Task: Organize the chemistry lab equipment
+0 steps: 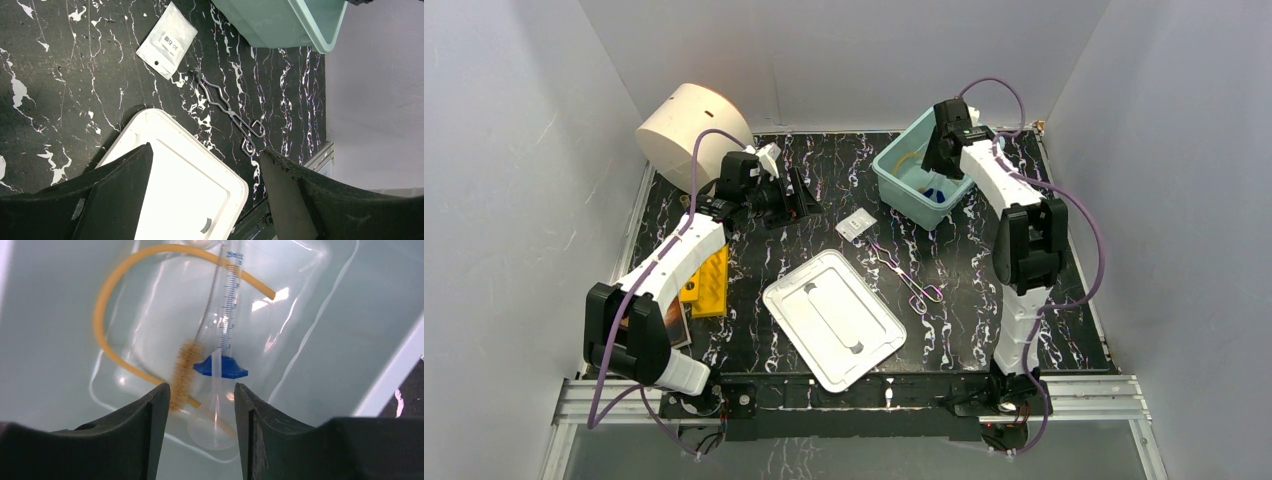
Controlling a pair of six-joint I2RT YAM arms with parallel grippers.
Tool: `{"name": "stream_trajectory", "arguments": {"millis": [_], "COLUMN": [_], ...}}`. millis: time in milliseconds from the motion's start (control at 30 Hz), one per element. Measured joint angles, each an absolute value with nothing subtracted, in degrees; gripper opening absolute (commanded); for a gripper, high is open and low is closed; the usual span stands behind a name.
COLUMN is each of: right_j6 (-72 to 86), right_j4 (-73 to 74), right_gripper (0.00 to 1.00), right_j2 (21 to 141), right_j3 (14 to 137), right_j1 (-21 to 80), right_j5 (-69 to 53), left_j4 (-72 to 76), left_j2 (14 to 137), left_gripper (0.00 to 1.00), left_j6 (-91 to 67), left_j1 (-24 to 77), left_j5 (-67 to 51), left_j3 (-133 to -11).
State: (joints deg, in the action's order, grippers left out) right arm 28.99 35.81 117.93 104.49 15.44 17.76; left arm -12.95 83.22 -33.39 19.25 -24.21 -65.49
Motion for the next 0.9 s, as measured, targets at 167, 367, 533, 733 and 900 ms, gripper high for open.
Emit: {"name": "stream_trajectory", "arguments": {"millis": [167,367,533,733,900], "right_j6": [24.8,17.4,11.3,7.3,7.2], "right_j4": [34.3,30.9,29.7,28.6,27.9], "right_gripper": [0.62,0.64,0.68,0.69,0.71], "right_j2": [111.0,96.4,90.0,87.6,89.4], "right_j3": [102.0,94.0,90.2,82.5,78.2], "right_j1": [15.4,15.5,18.9,29.8,37.8], "right_j5": [12.6,1.3,-5.4,-6.9,0.8], "left_j4": [-13.5,-14.0,-13.8,-15.1,-17.4], "left_j2": [83.2,83.2,84.2,85.0,85.0], "left_gripper": [0.78,0.78,0.78,0.79,0.79], "left_j6": [-33.4,-33.5,-34.1,-35.5,-38.6], "left_j1": [19.2,19.2,19.2,19.2,18.9], "left_j5": [-23.7,-22.8,-22.8,-19.8,-14.7], "left_j3": [-65.5,-65.5,-65.5,-65.5,-65.0]}}
